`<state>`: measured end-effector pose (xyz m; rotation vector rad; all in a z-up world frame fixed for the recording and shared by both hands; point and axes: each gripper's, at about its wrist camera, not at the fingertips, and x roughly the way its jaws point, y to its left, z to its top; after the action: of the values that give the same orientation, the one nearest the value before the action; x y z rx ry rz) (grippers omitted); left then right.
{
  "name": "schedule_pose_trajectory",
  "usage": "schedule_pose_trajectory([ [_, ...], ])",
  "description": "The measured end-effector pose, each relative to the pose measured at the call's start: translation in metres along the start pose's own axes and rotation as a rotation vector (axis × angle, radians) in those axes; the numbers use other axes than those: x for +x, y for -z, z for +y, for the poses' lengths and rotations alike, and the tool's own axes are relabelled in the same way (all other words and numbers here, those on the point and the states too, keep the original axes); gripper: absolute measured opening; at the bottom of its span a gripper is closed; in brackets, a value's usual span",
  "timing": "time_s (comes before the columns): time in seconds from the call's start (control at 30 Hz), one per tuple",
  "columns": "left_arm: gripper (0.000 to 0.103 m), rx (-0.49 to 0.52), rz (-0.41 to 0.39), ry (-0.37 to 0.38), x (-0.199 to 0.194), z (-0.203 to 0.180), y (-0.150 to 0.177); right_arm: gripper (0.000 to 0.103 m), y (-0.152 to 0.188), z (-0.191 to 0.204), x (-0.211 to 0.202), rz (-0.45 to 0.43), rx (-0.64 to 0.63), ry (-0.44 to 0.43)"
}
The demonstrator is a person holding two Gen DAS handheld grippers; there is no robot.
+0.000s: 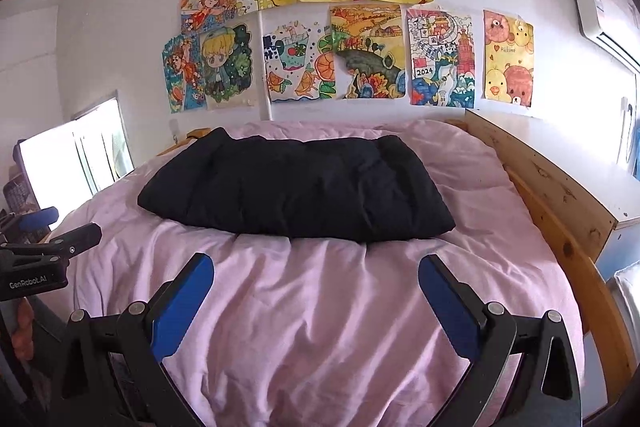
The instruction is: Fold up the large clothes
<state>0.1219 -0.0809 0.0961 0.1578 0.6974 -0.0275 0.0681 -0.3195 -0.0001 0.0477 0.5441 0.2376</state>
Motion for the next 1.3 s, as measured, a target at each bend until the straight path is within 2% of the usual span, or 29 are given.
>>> schedule_pose_trajectory([
  [1.3,0.097,0.031,-0.012,0.001,-0.0016,-0.0051,0.0002,0.103,0.0004,-0.0033,0.0006,0.006,0.007,0.000],
])
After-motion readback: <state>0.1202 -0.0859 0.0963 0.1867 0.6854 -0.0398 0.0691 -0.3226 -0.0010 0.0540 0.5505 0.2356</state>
